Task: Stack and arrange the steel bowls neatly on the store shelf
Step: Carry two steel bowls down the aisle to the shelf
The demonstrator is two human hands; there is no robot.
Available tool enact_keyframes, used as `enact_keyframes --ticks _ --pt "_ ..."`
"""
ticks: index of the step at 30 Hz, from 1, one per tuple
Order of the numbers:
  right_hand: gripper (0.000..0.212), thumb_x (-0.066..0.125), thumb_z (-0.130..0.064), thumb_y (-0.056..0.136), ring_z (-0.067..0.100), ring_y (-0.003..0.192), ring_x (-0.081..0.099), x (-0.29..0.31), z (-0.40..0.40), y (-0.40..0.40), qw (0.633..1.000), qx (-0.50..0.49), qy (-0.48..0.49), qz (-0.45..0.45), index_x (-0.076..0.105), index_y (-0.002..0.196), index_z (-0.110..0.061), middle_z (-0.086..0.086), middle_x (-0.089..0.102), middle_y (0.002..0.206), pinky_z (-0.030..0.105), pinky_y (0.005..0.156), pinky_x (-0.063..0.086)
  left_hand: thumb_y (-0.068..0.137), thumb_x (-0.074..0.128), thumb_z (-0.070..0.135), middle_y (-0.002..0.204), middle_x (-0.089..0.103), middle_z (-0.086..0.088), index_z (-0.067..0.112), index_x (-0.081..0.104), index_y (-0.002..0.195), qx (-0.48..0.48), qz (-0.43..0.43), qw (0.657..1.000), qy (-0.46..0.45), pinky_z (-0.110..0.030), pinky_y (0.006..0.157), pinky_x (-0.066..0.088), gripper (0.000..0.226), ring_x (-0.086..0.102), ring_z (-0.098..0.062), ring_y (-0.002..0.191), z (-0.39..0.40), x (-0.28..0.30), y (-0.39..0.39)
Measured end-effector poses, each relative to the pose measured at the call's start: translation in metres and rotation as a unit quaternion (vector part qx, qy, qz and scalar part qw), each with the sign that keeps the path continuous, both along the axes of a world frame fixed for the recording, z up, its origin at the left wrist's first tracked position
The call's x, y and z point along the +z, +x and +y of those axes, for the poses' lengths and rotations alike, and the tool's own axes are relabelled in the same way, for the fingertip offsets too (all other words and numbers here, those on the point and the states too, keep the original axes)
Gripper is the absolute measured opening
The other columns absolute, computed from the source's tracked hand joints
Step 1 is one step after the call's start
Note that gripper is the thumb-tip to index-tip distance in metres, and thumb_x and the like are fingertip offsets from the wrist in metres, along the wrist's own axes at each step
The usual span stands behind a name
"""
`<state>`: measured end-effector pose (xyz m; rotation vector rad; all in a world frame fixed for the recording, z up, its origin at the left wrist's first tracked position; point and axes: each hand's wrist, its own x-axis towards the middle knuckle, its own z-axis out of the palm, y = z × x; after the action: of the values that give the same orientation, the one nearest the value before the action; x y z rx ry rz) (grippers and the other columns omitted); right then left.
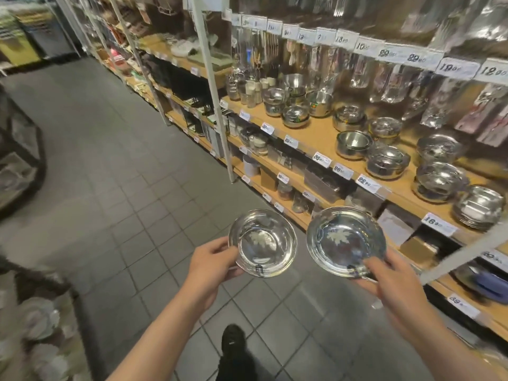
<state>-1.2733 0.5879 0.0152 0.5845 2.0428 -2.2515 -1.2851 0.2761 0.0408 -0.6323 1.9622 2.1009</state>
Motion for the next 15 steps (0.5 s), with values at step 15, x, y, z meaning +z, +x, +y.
enact_keyframes --ticks 15 --pt "0.026 0.056 -0.005 0.096 0.023 0.099 0.075 -0.001 -0.088 -0.222 0.994 -0.106 -0.005 -0.03 0.068 0.116 -0.014 0.004 0.077 0.108 0.034 0.074 0.063 0.074 0.073 0.015 0.081 0.078 0.003 0.027 0.082 0.093 -0.121 -0.019 0.992 -0.008 -0.023 0.065 0.06 0.025 0.074 -0.01 0.07 -0.096 -0.017 -0.288"
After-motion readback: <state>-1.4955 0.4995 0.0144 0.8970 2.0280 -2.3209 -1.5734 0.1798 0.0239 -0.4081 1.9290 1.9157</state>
